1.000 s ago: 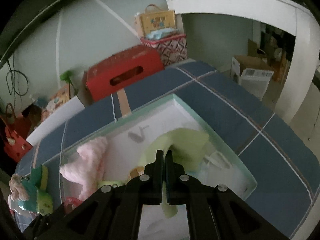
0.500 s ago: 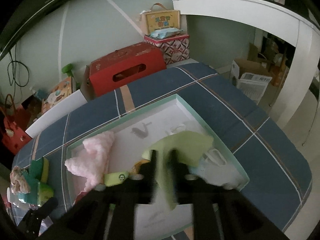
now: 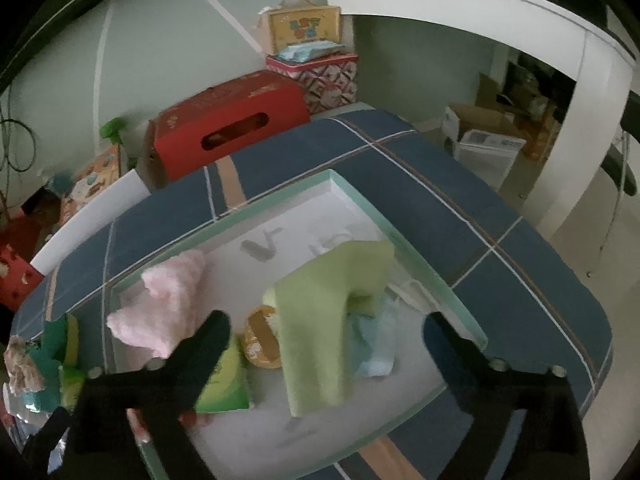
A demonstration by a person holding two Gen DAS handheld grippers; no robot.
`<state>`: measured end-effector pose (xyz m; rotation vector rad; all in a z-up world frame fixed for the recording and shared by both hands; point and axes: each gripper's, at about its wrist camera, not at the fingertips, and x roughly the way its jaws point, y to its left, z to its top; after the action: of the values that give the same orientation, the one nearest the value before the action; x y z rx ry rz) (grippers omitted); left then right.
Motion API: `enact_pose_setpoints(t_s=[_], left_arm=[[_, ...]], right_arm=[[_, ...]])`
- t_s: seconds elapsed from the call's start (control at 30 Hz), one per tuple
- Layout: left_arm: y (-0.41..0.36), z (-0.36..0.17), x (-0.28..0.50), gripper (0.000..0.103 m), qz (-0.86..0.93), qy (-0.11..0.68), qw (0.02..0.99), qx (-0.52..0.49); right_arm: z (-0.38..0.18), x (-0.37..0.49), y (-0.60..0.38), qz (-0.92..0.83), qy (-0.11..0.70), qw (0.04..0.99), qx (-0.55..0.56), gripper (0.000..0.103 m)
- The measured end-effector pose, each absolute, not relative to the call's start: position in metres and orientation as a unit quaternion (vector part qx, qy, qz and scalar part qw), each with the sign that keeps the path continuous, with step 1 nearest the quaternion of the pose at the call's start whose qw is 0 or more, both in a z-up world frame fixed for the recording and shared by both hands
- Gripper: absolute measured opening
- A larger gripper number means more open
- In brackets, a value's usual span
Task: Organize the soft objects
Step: 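Withdraw both grippers from the tray back toward the pile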
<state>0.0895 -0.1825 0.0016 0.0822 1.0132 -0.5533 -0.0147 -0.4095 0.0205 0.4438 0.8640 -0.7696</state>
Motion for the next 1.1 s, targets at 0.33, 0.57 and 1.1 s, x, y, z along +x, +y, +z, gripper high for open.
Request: enact_pose_setpoints(t_s=[0.33, 0.57, 1.1], left_arm=[[-0.158, 0.004, 0.092, 0.088, -0.228, 0.495, 0.838, 0.029], [-0.134, 0.016, 0.089, 0.088, -0.217, 0.492, 0.843, 0.029], [-0.01, 0.038, 0.113, 0.088, -0.117, 0.463, 0.877, -0.054]], right_arm=[[0.028, -0.006, -0.391, -0.344, 0.41, 0.826, 0.179, 0.103], [0.034, 0.01, -0.357, -0.3, 0.415, 0.845, 0.153, 0.103], [0.025, 0.049, -0.248, -0.154, 0.437, 0.88, 0.103, 0.103]])
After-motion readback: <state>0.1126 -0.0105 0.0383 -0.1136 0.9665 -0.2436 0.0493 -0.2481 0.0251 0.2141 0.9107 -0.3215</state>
